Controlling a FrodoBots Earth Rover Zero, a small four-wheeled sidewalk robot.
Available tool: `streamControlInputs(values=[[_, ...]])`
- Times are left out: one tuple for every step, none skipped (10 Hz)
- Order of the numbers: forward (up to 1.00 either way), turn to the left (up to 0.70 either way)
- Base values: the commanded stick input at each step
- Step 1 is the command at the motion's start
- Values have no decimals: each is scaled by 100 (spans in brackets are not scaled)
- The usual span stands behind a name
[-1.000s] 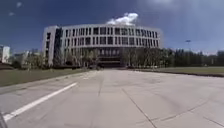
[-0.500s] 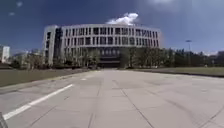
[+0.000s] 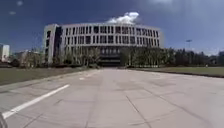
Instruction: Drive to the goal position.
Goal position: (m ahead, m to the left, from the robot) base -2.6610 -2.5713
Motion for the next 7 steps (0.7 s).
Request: streamControlInputs(values=[[70, 1], [70, 2], [70, 3], [70, 4], [70, 5], [70, 17], [70, 32]])
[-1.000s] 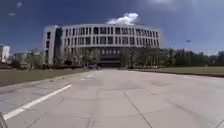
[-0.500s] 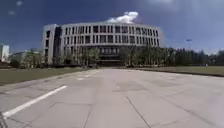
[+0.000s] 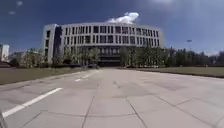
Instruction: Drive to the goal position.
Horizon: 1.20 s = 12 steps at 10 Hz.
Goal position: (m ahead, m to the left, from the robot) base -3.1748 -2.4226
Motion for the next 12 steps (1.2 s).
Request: streamControlInputs(values=[[70, 19], [70, 9], [70, 4], [70, 4], [70, 4], [70, 4], [70, 3], [70, 3], [70, 3], [70, 3], [70, 3], [70, 3]])
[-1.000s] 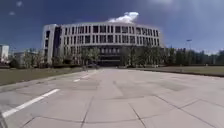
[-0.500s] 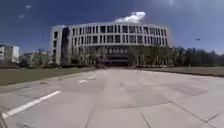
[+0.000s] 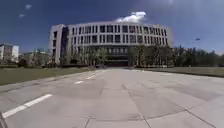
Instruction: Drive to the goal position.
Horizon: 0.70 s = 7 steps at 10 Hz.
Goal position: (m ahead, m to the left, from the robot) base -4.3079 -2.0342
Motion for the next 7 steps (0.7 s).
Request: streamControlInputs(values=[[70, 3], [70, 3], [70, 3], [70, 3], [70, 3], [70, 3], [70, 2]])
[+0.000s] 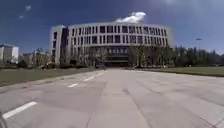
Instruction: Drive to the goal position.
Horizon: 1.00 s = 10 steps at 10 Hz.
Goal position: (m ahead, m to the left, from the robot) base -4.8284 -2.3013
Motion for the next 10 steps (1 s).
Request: streamControlInputs(values=[[70, 1], [70, 1], [70, 1], [70, 1], [70, 1], [70, 1], [70, 1], [70, 1], [70, 1], [70, 1]])
